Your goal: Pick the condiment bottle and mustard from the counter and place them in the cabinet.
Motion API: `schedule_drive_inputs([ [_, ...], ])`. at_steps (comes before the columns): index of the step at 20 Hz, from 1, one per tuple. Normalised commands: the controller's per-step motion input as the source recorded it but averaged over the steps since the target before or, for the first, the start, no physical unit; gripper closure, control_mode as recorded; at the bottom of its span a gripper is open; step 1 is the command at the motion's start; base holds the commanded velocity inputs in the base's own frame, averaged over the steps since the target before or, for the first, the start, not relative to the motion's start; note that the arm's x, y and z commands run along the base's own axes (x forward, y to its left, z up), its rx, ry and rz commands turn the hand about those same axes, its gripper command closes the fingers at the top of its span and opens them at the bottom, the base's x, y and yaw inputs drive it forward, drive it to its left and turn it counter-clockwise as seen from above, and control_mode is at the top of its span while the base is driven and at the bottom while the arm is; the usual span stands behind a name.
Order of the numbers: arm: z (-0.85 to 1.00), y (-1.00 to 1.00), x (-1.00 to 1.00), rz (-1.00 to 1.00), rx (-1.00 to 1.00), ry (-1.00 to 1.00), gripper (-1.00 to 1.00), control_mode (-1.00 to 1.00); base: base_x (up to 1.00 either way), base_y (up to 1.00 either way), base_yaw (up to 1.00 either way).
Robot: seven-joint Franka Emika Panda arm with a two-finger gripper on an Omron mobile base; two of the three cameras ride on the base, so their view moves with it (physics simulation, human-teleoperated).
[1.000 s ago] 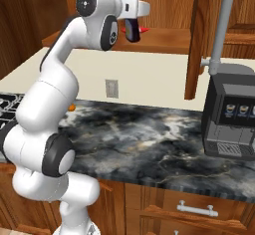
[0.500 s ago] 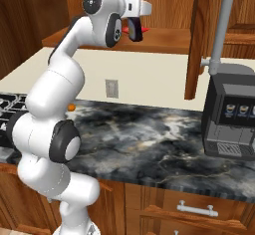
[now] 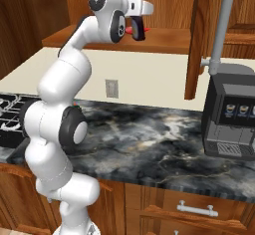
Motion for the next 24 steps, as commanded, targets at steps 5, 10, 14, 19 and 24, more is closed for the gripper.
schedule_drive_inputs([
  [5,-0.08,0.00,0.48,-0.03,0.00,0.02,1.00,-1.00,0.00,0.00,0.00],
  [10,-0.11,0.00,0.53,-0.03,0.00,0.02,1.00,-1.00,0.00,0.00,0.00],
  [14,-0.27,0.00,0.47,-0.03,0.00,0.04,1.00,-1.00,0.00,0.00,0.00],
  [19,-0.36,-0.09,0.38,-0.01,0.02,0.02,1.00,-1.00,0.00,0.00,0.00],
  [24,-0.65,-0.37,0.07,0.00,0.08,0.01,1.00,-1.00,0.00,0.00,0.00],
])
